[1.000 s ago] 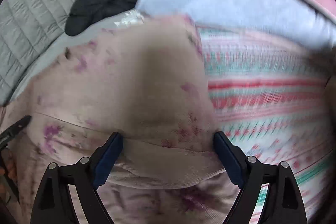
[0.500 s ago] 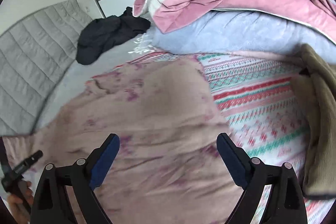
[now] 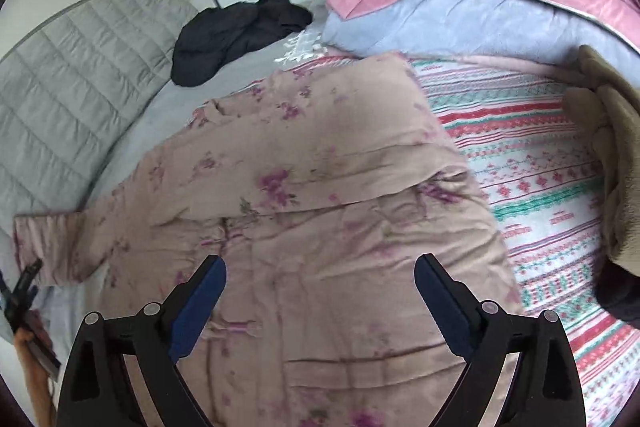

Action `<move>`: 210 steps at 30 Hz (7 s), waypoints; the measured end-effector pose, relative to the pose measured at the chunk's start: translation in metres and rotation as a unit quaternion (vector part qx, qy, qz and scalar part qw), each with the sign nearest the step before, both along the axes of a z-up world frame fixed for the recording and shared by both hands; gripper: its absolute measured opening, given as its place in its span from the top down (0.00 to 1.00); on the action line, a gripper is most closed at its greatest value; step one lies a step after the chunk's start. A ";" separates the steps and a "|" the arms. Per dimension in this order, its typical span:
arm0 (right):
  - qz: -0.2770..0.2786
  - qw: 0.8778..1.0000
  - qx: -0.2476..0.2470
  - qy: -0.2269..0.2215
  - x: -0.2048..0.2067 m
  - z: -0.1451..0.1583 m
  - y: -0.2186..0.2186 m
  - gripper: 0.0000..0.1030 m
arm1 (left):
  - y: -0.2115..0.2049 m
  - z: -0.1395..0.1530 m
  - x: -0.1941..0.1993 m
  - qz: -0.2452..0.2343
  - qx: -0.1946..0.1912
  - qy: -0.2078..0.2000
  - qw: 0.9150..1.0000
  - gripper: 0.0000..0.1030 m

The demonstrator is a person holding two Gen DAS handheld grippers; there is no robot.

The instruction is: Fold large clothes

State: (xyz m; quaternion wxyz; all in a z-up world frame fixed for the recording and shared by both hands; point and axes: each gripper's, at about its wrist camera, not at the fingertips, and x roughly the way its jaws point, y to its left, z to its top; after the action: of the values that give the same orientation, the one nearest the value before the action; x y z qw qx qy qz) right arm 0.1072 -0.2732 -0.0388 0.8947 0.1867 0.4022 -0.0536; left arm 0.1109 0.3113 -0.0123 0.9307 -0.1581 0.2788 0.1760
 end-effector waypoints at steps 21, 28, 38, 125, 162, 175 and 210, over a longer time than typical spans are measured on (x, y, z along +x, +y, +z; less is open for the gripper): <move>-0.010 1.000 -0.005 0.017 0.001 -0.022 -0.019 0.06 | 0.040 0.059 0.026 -0.041 -0.022 -0.082 0.996 0.85; -0.022 0.999 0.024 -0.002 0.017 -0.021 -0.017 0.06 | -0.072 0.129 0.064 -0.172 -0.069 -0.119 0.975 0.86; -0.075 0.991 0.102 -0.038 0.043 -0.035 -0.030 0.06 | -0.260 0.107 0.106 -0.347 -0.143 -0.092 0.922 0.86; 0.081 0.991 -0.062 -0.082 0.051 0.038 -0.001 0.14 | -0.177 -0.030 0.055 -0.327 -0.054 0.112 0.937 0.06; 0.082 0.959 0.234 0.135 -0.138 -0.122 -0.093 0.36 | -0.100 -0.123 -0.087 -0.442 -0.300 0.311 0.786 0.29; 0.120 0.968 0.202 0.085 -0.133 -0.074 -0.056 0.80 | -0.105 -0.067 -0.101 -0.453 -0.220 0.255 0.825 0.79; 0.069 0.976 0.139 -0.152 -0.176 0.111 -0.028 0.84 | -0.048 0.075 -0.107 -0.423 -0.293 0.005 0.858 0.84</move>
State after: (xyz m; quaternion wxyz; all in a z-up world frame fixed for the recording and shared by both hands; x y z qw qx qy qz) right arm -0.0685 -0.3011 0.0725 0.9121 0.2871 0.2771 0.0939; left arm 0.0040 0.2631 0.0626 0.8251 -0.2894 0.3619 -0.3232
